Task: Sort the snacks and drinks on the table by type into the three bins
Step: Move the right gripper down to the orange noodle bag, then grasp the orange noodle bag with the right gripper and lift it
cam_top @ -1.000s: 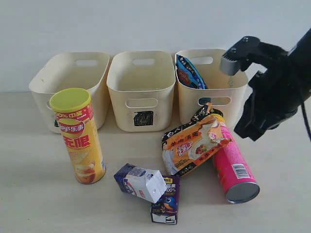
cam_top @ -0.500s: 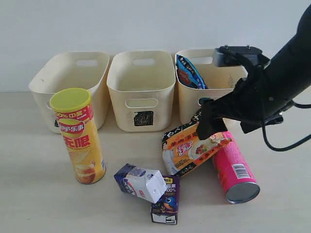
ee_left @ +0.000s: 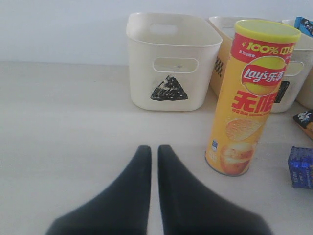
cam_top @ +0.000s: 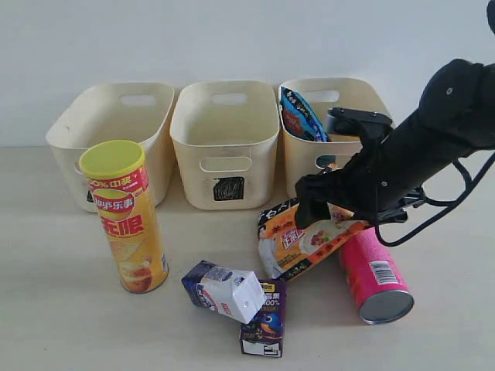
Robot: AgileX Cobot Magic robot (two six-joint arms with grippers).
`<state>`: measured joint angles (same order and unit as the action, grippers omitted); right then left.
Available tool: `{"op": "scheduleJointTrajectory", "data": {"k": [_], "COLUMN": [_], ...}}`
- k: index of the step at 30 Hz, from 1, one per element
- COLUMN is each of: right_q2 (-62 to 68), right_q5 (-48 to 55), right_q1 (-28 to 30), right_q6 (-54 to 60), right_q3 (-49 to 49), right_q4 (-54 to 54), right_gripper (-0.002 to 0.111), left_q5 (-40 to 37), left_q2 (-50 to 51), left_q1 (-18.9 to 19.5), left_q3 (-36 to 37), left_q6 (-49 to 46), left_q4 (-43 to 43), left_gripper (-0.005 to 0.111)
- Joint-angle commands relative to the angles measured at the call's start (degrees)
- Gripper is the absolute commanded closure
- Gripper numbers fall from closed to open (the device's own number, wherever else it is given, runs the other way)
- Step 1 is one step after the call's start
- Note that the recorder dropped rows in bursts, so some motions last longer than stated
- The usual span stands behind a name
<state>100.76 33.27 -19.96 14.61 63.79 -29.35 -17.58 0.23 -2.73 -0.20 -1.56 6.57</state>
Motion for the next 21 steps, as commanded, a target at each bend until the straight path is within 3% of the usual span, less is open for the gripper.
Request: {"op": "scheduleJointTrajectory", "data": {"k": [1, 18, 21], "right_q2": [-0.1, -0.1, -0.1], "right_q5": [-0.7, -1.8, 1.3], "right_q1": [0.0, -3.5, -3.5], "right_q6": [1.7, 7.0, 12.4], "right_q3": [-0.2, -0.2, 0.8], "right_q4": [-2.8, -5.5, -3.7], "right_gripper": [0.031, 0.031, 0.031], "left_q5": [0.6, 0.6, 0.6], "left_q2": [-0.2, -0.2, -0.2], "left_q1": [0.2, 0.2, 0.2], "left_q3": [0.2, 0.2, 0.2], "left_q6": [0.7, 0.7, 0.7], "left_q4": [0.3, 0.3, 0.3], "left_gripper": [0.102, 0.102, 0.102]}}
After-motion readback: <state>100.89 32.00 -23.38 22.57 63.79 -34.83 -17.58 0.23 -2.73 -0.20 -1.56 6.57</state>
